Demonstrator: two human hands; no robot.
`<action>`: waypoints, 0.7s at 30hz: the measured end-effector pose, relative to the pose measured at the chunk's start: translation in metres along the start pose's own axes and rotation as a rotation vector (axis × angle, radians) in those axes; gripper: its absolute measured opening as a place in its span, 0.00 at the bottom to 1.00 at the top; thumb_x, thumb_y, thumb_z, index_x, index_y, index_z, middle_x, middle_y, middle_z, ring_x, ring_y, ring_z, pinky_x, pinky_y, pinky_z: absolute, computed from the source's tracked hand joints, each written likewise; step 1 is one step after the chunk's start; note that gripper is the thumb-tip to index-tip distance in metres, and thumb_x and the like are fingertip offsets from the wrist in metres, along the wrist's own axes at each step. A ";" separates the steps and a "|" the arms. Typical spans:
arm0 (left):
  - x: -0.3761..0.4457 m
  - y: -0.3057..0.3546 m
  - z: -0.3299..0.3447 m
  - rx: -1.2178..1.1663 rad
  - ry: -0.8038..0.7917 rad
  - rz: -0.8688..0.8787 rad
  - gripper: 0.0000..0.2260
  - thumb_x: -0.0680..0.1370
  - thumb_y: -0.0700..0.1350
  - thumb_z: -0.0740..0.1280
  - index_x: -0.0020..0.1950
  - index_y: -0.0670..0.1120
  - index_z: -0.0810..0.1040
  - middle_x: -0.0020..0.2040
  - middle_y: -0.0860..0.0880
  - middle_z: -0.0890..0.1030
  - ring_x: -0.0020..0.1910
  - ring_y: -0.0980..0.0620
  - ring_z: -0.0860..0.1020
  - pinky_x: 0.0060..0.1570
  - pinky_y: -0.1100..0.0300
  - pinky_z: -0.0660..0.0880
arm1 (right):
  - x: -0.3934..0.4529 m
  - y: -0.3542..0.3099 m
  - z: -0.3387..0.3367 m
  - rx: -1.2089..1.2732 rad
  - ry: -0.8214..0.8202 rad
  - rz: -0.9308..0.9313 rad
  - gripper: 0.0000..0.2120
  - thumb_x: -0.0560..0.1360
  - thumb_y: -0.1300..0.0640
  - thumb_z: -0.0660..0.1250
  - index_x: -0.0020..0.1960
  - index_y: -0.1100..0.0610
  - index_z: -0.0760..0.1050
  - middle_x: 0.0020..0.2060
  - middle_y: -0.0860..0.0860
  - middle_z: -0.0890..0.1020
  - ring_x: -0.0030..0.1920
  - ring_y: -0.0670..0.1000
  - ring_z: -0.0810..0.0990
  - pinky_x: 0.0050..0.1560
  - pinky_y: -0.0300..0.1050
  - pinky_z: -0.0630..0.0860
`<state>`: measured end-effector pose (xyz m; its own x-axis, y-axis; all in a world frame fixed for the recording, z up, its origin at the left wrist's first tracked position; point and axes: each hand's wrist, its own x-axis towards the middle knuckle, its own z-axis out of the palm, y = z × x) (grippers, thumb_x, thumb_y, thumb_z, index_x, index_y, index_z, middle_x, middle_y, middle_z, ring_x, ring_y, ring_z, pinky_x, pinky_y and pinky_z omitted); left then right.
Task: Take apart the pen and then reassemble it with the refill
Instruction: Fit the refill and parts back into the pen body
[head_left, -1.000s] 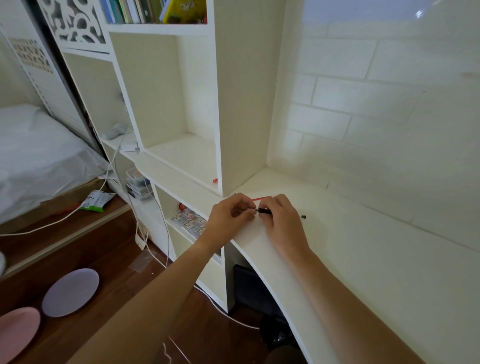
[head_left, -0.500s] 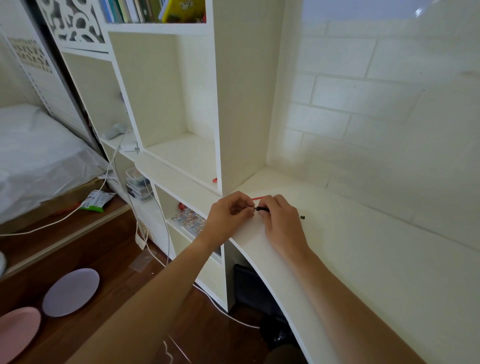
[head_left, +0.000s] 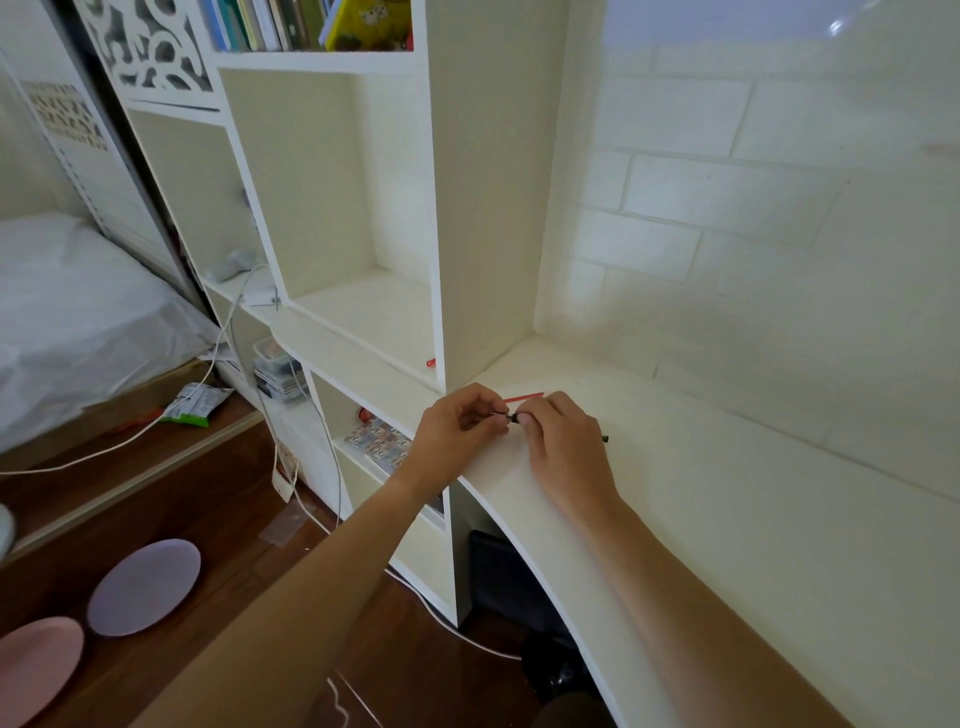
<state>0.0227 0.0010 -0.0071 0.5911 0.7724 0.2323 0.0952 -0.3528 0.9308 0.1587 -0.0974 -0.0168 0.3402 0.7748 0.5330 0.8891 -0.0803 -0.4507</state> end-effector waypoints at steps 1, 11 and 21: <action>0.000 0.000 0.000 0.003 0.002 0.001 0.04 0.77 0.40 0.73 0.48 0.48 0.83 0.44 0.47 0.86 0.47 0.48 0.84 0.49 0.62 0.79 | 0.000 -0.001 -0.001 0.012 -0.011 0.005 0.06 0.79 0.58 0.65 0.55 0.54 0.75 0.48 0.50 0.78 0.47 0.53 0.79 0.52 0.55 0.75; 0.000 -0.001 -0.001 0.008 0.009 -0.010 0.04 0.77 0.39 0.73 0.49 0.48 0.83 0.43 0.50 0.86 0.43 0.56 0.84 0.50 0.61 0.79 | -0.001 -0.001 -0.002 -0.008 -0.027 0.022 0.07 0.81 0.57 0.61 0.56 0.53 0.76 0.50 0.49 0.79 0.50 0.53 0.79 0.56 0.53 0.72; -0.001 0.000 -0.001 -0.016 0.008 -0.016 0.03 0.78 0.39 0.72 0.49 0.47 0.82 0.43 0.49 0.87 0.45 0.53 0.85 0.50 0.59 0.79 | -0.001 0.000 -0.002 -0.002 -0.003 0.004 0.06 0.80 0.57 0.63 0.55 0.51 0.77 0.48 0.49 0.79 0.46 0.52 0.79 0.54 0.54 0.74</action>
<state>0.0217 0.0007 -0.0071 0.5834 0.7819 0.2198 0.0917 -0.3323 0.9387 0.1587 -0.0991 -0.0159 0.3428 0.7765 0.5288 0.8881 -0.0844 -0.4517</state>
